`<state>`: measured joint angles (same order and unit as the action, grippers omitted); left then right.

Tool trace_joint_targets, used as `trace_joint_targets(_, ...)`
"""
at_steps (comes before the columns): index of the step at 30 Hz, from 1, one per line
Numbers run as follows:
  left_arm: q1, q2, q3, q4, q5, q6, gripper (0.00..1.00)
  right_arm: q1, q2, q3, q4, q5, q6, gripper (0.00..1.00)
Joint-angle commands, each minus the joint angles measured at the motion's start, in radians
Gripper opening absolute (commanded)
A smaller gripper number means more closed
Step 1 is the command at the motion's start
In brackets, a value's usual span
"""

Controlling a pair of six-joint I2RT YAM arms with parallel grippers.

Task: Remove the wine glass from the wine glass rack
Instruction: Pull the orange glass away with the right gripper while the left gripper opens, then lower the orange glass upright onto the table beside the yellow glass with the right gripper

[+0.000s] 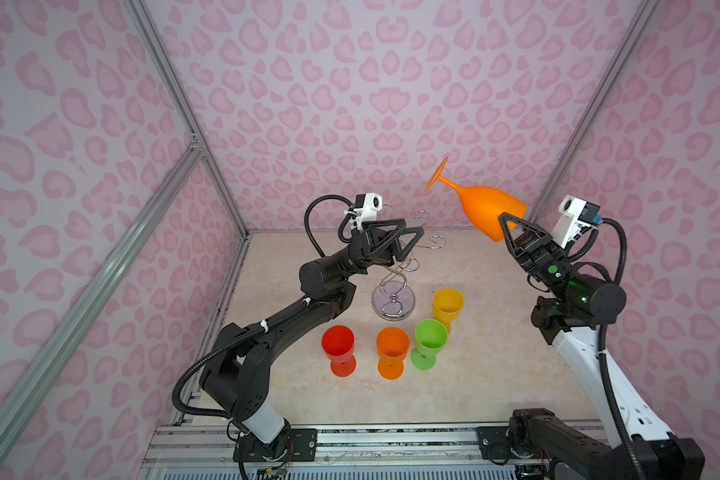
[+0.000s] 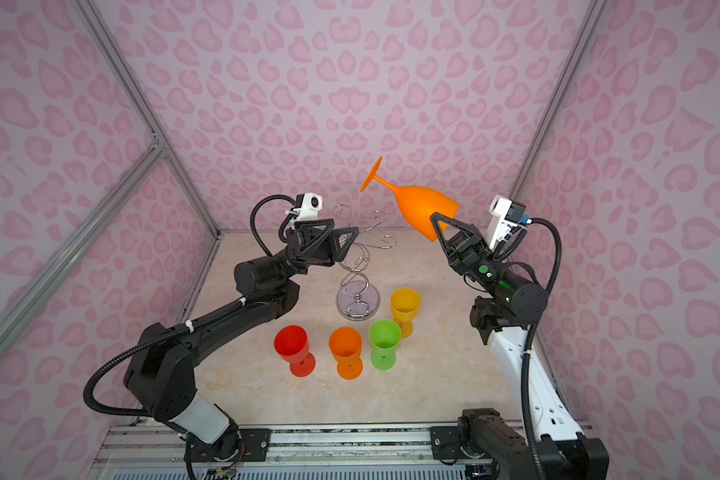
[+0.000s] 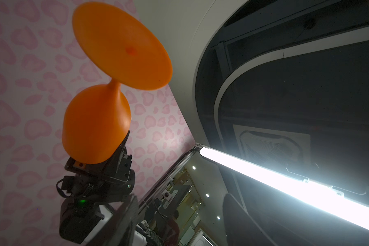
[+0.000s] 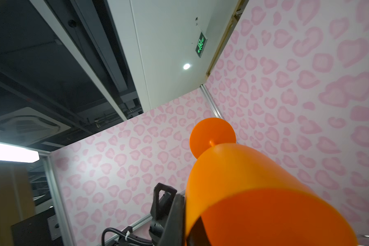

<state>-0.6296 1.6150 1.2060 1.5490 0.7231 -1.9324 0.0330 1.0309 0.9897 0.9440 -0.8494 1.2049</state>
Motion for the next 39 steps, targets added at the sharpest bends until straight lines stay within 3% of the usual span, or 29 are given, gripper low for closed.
trace_joint_targets(1,0.000,-0.028,-0.008,0.045,0.076,0.084,0.67,0.000,-0.078,0.155,-0.835,0.169,-0.569,0.00)
trace_joint_targets(3,-0.001,-0.044,-0.017,0.036,0.099,0.128,0.68,-0.005,-0.078,0.288,-1.184,0.334,-0.772,0.00)
trace_joint_targets(5,-0.001,-0.063,-0.021,0.000,0.129,0.180,0.69,-0.018,-0.031,0.395,-1.417,0.446,-0.870,0.00)
trace_joint_targets(9,-0.001,-0.111,-0.034,-0.120,0.178,0.306,0.70,-0.029,0.106,0.481,-1.667,0.553,-0.947,0.00)
trace_joint_targets(18,-0.001,-0.248,-0.074,-0.506,0.205,0.630,0.71,0.051,0.379,0.453,-1.710,0.663,-1.012,0.00)
trace_joint_targets(28,-0.001,-0.325,-0.103,-0.630,0.188,0.729,0.71,0.146,0.664,0.569,-1.795,0.647,-1.085,0.00)
trace_joint_targets(39,-0.001,-0.348,-0.111,-0.685,0.190,0.772,0.71,0.209,0.777,0.622,-1.827,0.602,-1.094,0.00)
